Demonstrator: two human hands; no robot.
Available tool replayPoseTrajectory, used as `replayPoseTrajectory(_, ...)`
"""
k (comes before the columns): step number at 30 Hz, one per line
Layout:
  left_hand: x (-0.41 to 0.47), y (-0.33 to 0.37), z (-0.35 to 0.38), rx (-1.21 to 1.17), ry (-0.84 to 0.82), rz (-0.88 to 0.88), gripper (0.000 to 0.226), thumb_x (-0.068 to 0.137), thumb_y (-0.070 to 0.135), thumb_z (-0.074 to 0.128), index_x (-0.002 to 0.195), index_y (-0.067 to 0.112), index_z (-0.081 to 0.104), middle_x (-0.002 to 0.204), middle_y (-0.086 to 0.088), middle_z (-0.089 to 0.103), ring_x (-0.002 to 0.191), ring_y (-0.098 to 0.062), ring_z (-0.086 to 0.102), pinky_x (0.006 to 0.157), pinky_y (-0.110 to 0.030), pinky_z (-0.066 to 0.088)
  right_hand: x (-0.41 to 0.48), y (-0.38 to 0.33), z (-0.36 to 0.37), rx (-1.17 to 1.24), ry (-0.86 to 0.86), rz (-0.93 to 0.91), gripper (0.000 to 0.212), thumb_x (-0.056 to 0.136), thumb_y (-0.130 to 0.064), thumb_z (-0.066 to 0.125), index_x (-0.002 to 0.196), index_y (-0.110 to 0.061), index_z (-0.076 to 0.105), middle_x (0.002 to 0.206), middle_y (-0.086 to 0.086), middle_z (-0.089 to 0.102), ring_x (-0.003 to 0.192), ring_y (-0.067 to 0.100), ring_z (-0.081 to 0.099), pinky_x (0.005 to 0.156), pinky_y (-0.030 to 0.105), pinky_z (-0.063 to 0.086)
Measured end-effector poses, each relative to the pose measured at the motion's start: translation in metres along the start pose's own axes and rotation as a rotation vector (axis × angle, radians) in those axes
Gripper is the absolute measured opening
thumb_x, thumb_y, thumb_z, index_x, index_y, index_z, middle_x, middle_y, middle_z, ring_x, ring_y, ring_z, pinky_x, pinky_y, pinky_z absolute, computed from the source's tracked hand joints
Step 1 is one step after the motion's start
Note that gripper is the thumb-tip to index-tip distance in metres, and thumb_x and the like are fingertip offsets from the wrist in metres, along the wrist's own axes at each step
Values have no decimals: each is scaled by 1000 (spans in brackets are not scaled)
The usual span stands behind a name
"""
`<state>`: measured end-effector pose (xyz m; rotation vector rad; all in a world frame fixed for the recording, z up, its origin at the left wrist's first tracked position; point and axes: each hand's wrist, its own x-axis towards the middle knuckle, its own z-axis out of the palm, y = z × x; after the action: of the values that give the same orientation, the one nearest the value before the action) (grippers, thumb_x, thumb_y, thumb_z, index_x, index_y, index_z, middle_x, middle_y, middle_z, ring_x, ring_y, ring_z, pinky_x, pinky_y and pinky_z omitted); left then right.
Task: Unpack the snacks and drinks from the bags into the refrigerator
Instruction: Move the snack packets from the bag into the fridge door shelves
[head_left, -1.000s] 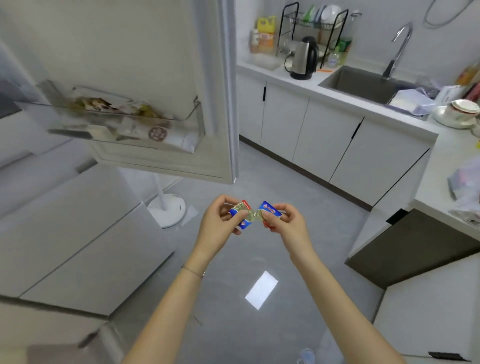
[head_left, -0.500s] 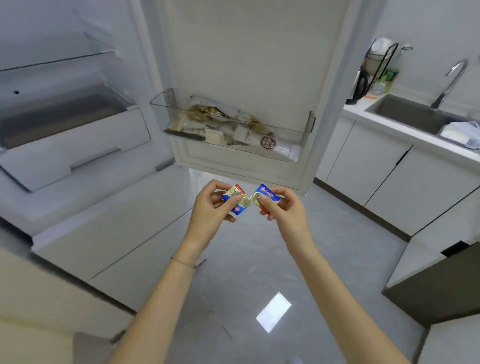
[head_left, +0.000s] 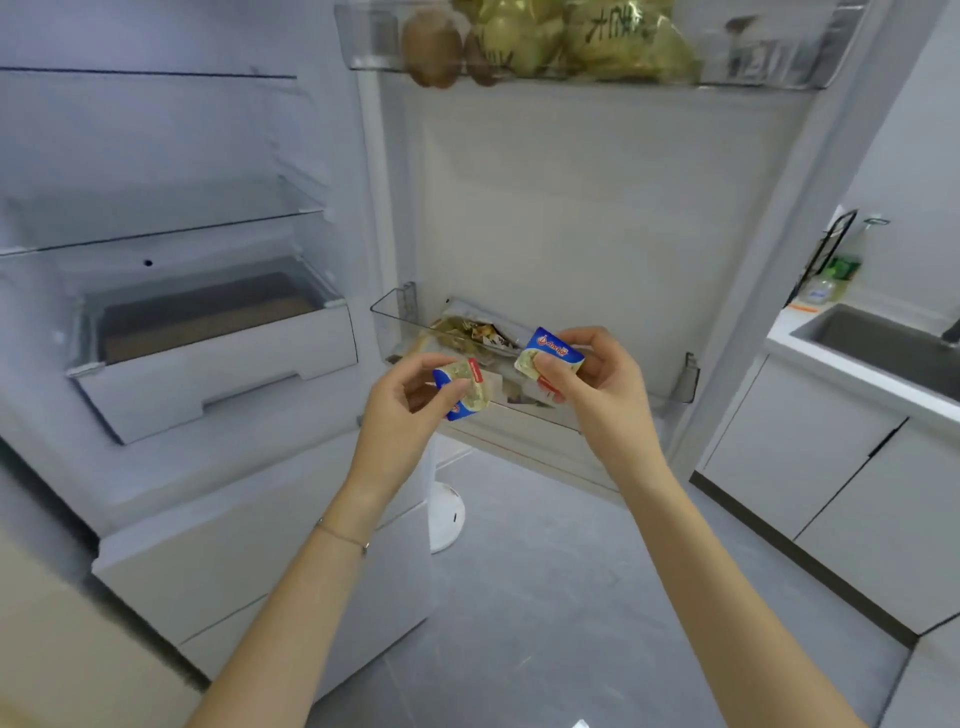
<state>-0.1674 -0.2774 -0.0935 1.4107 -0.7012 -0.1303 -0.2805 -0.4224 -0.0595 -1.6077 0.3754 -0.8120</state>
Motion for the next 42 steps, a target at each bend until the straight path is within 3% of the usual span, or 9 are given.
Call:
replayPoseTrajectory(4, 36, 7, -15, 94, 13, 78, 18, 88, 12, 69, 101, 25, 69, 94, 4, 72, 85, -12, 68, 71, -19, 54, 27, -1, -9, -156, 25, -28, 15, 87, -17, 69, 95, -25, 59, 86, -8, 71, 70, 6, 67, 51, 17, 46)
replayPoseTrajectory(10, 101, 5, 0, 123, -87, 120, 24, 81, 4, 74, 90, 20, 59, 86, 3, 66, 79, -6, 64, 73, -18, 52, 62, 9, 0, -306, 48, -38, 12, 88, -17, 67, 97, -19, 60, 85, -11, 67, 61, -2, 61, 54, 11, 44)
replayPoseTrajectory(16, 149, -18, 2, 267, -290, 134, 13, 83, 3, 73, 89, 9, 64, 83, 3, 69, 69, 1, 61, 68, -11, 47, 86, 22, 9, -509, 61, 9, 17, 88, -18, 66, 88, -32, 56, 89, -14, 65, 75, 13, 64, 66, 29, 51)
replayPoseTrajectory(20, 172, -30, -5, 393, -419, 156, 11, 83, 6, 73, 87, 16, 69, 84, 10, 70, 72, 2, 61, 67, -11, 47, 95, 27, 14, -597, 89, 4, 13, 85, -14, 68, 88, -25, 62, 87, -16, 63, 64, 5, 52, 57, 11, 41)
replayPoseTrajectory(24, 183, -38, -10, 445, -506, 119, 8, 82, 12, 75, 87, 18, 72, 86, 9, 69, 67, 0, 56, 61, -11, 46, 100, 32, 21, -670, 70, 47, 8, 82, -14, 70, 84, -22, 70, 84, -10, 66, 75, 9, 57, 68, 21, 46)
replayPoseTrajectory(27, 187, -42, -12, 451, -525, 104, 7, 83, 16, 75, 88, 19, 73, 87, 8, 68, 66, -5, 55, 58, -10, 45, 102, 35, 23, -765, 55, 64, 9, 85, -18, 69, 91, -14, 74, 85, -6, 65, 75, 6, 56, 66, 11, 40)
replayPoseTrajectory(30, 189, -44, -13, 482, -569, 107, 8, 83, 18, 75, 91, 20, 74, 88, 7, 69, 66, -4, 55, 60, -10, 45, 101, 34, 23, -788, 22, 106, 12, 87, -17, 66, 96, -15, 75, 90, -5, 67, 81, 9, 61, 76, 22, 48)
replayPoseTrajectory(37, 188, -50, -13, 614, -554, 272, 14, 88, 24, 70, 101, 23, 69, 101, 7, 64, 91, -8, 56, 85, -26, 45, 92, 35, 23, -867, 50, 154, 23, 91, -24, 61, 113, -21, 67, 106, -5, 67, 94, 13, 61, 78, 24, 46)
replayPoseTrajectory(42, 174, -43, -6, 631, -417, 546, 40, 88, 45, 57, 118, 19, 66, 124, -2, 62, 117, -24, 55, 99, -35, 41, 73, 33, 21, -1038, 164, 5, 42, 95, -31, 57, 135, -23, 53, 134, -2, 56, 126, 21, 45, 102, 33, 38)
